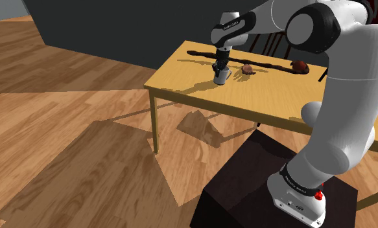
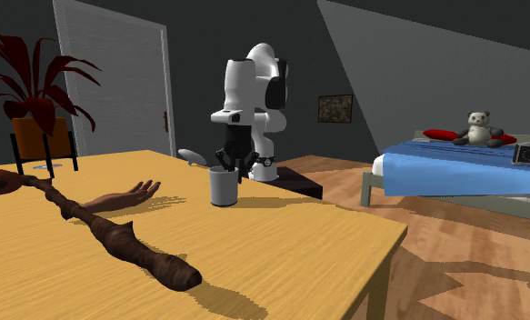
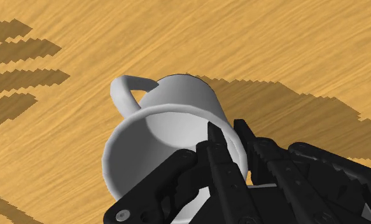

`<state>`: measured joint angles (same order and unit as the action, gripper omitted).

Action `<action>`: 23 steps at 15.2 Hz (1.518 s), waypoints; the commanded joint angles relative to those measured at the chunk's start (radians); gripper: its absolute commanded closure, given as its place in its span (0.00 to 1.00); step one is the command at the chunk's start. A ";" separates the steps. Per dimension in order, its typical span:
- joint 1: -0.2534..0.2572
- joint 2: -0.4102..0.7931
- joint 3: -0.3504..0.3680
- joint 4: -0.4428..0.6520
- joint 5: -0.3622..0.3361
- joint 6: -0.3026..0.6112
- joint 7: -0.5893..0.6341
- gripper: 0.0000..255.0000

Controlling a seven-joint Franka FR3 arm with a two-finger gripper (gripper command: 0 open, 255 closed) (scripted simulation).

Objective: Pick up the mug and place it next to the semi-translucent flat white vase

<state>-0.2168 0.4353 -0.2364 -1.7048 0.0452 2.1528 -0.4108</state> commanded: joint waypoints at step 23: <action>0.004 -0.080 -0.010 0.145 -0.019 -0.222 0.003 1.00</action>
<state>-0.2140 0.3554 -0.2469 -1.5772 0.0263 1.9475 -0.4103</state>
